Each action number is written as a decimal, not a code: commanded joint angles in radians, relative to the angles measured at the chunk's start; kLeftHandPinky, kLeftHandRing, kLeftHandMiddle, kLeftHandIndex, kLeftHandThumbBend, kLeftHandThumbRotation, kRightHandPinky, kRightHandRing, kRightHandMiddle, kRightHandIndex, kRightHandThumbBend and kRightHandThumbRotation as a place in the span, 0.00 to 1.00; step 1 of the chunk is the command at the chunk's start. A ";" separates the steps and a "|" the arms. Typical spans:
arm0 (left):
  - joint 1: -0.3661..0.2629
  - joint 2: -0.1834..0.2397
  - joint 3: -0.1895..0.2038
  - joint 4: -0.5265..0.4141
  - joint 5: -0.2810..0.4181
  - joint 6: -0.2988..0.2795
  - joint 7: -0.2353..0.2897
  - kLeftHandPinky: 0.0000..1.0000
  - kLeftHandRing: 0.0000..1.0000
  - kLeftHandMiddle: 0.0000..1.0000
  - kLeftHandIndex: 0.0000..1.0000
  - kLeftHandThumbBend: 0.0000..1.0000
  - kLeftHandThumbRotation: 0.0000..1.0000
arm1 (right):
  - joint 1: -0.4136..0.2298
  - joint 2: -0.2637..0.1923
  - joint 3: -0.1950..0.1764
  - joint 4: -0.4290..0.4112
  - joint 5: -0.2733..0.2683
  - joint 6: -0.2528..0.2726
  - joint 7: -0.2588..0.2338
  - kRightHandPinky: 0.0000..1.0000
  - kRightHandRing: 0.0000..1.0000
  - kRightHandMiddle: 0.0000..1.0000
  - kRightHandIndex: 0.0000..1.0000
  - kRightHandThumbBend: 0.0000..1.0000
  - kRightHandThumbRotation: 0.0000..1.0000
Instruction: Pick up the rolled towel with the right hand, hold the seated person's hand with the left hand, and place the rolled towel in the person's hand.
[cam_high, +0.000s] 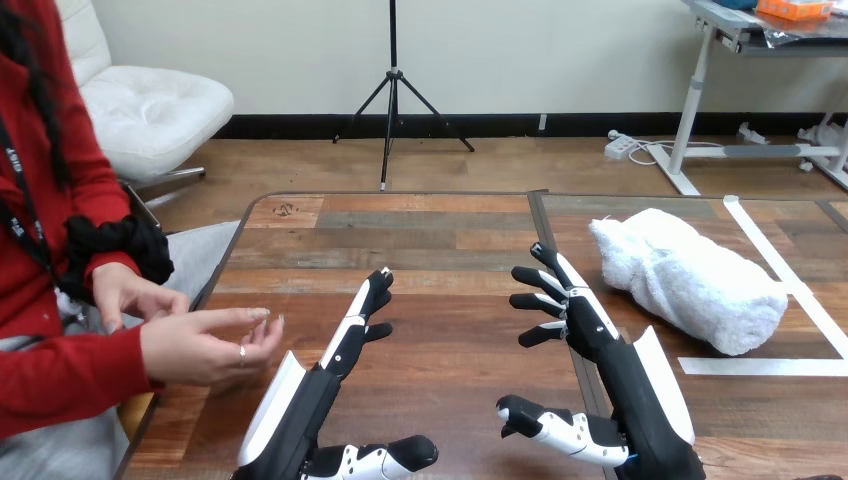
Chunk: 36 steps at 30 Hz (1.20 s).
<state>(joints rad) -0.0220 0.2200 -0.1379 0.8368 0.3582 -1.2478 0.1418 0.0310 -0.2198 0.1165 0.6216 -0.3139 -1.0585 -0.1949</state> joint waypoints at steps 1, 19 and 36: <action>-0.054 -0.002 0.019 -0.009 0.000 0.000 0.016 0.85 0.96 1.00 1.00 1.00 0.79 | -0.028 0.017 -0.016 -0.026 0.005 -0.013 -0.008 0.61 0.79 0.87 0.95 0.96 0.71; -0.049 0.007 0.015 -0.013 -0.012 -0.001 0.002 0.84 0.95 0.99 1.00 1.00 0.79 | -0.026 0.020 -0.020 -0.033 -0.027 -0.008 -0.025 0.60 0.78 0.87 0.94 0.96 0.71; -0.044 0.011 0.009 -0.014 -0.052 -0.006 -0.040 0.89 0.94 0.97 1.00 1.00 0.69 | -0.026 0.025 -0.013 -0.024 0.006 -0.011 0.003 0.62 0.79 0.85 0.94 0.96 0.69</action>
<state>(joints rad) -0.0216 0.2238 -0.1375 0.8367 0.3401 -1.2478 0.1149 0.0310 -0.1988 0.1152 0.6216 -0.3284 -1.0584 -0.1986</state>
